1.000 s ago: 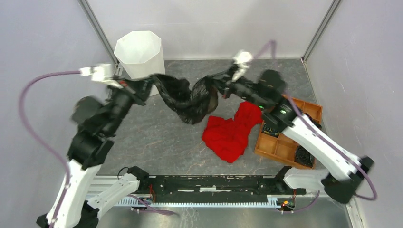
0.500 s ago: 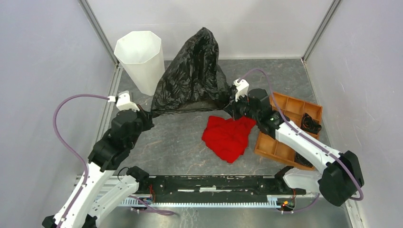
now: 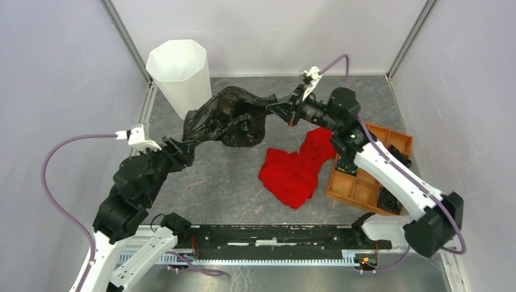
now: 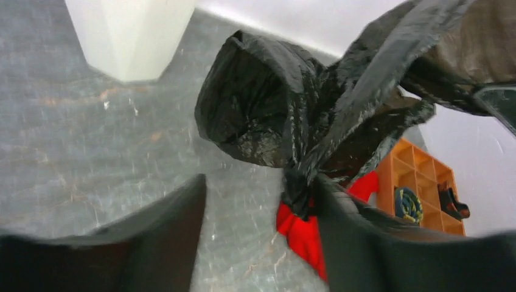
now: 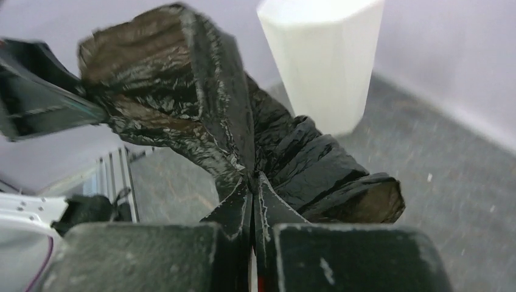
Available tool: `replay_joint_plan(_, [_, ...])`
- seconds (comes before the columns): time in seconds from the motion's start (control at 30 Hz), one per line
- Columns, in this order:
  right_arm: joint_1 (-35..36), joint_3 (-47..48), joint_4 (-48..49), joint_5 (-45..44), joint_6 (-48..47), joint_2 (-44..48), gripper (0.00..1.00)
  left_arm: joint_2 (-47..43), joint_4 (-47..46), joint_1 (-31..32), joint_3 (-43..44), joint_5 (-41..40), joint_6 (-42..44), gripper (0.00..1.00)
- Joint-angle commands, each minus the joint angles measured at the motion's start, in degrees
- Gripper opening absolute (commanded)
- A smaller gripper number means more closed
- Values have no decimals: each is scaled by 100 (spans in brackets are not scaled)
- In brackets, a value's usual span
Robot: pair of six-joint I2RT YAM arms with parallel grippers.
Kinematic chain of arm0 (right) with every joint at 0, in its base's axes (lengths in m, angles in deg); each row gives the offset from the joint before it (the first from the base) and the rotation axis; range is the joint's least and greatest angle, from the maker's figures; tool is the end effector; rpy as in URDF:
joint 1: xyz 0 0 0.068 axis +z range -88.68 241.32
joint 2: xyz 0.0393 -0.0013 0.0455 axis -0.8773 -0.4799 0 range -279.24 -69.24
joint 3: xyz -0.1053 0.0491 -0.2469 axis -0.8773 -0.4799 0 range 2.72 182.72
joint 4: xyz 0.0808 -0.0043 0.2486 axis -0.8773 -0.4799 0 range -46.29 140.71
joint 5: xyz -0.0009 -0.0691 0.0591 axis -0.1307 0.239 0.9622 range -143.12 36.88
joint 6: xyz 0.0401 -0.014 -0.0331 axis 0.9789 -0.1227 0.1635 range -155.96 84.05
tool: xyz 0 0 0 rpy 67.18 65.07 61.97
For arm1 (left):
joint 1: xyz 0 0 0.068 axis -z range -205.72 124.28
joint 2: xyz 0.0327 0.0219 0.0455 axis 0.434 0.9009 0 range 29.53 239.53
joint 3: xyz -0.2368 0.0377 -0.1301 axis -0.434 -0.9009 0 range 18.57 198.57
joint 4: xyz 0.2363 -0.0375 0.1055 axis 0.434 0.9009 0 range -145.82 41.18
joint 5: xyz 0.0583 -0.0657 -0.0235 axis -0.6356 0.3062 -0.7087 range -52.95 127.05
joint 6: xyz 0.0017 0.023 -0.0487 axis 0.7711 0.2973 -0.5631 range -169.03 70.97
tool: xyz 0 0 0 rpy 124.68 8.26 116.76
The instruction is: Put the trash bags into the trash bin
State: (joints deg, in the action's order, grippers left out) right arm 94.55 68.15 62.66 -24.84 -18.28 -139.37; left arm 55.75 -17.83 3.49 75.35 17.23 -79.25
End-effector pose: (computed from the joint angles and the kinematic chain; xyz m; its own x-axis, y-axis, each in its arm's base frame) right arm 0.2282 0.1696 0.4149 -0.1653 0.2113 -0.9633 -0.8664 0.4355 0.2442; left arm 0.0672 -0.0237 0.3925 -0.1810 -0.4412 -0.8790 0.0863 0.8832 -0.4611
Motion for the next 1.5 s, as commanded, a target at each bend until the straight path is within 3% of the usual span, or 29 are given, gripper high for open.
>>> replay_joint_plan(0.0, [-23, 329, -706, 338, -243, -365, 1, 92, 474, -29, 498, 169, 301, 85])
replay_joint_plan(0.1, [-19, 730, -1178, 319, -674, -461, 1, 228, 593, -30, 1265, -97, 789, 99])
replay_joint_plan(0.2, [-21, 1026, -1751, 366, -995, -543, 1, 414, 483, -23, 1847, 2, 1129, 100])
replay_joint_plan(0.47, [-17, 1422, -2221, 935, -1238, -678, 1, 1872, 74, -23, 2283, 2614, 1901, 100])
replay_joint_plan(0.67, [7, 1285, -2239, 1315, -1292, -634, 1, 2805, 94, -29, 2541, 3081, 2364, 100])
replay_joint_plan(0.77, [30, 1222, -2245, 1421, -1308, -626, 1, 3282, 160, -27, 2678, 3839, 2488, 100])
replay_joint_plan(0.87, [38, 1206, -2265, 1478, -1325, -641, 1, 3506, 61, -14, 2514, 4475, 2493, 100])
replay_joint_plan(0.93, [41, 1183, -2242, 1566, -1325, -644, 1, 3579, 21, -16, 2318, 4394, 2454, 98])
replay_joint_plan(1.07, [60, 1178, -2179, 1638, -1328, -681, 1, 3602, 5, -12, 2111, 4053, 2299, 71])
replay_joint_plan(1.23, [60, 1288, -2148, 1299, -1115, -846, 5, 3417, -116, -16, 1953, 2758, 1877, 18])
replay_joint_plan(1.27, [60, 1262, -2107, 1063, -961, -863, 10, 3374, -141, -15, 1921, 2589, 1818, 11])
replay_joint_plan(1.3, [59, 1190, -2049, 706, -704, -852, 24, 3320, -199, -20, 1868, 2452, 1763, 4])
replay_joint_plan(1.33, [60, 1056, -1990, 410, -393, -834, 45, 3263, -282, -18, 1799, 2381, 1684, 2])
replay_joint_plan(1.4, [78, 701, -1835, 139, 21, -766, 72, 3120, -545, -16, 1589, 2394, 1465, 2])
replay_joint_plan(1.47, [167, 270, -1735, -187, 239, -631, 88, 3070, -813, -20, 1413, 2646, 1314, 2])
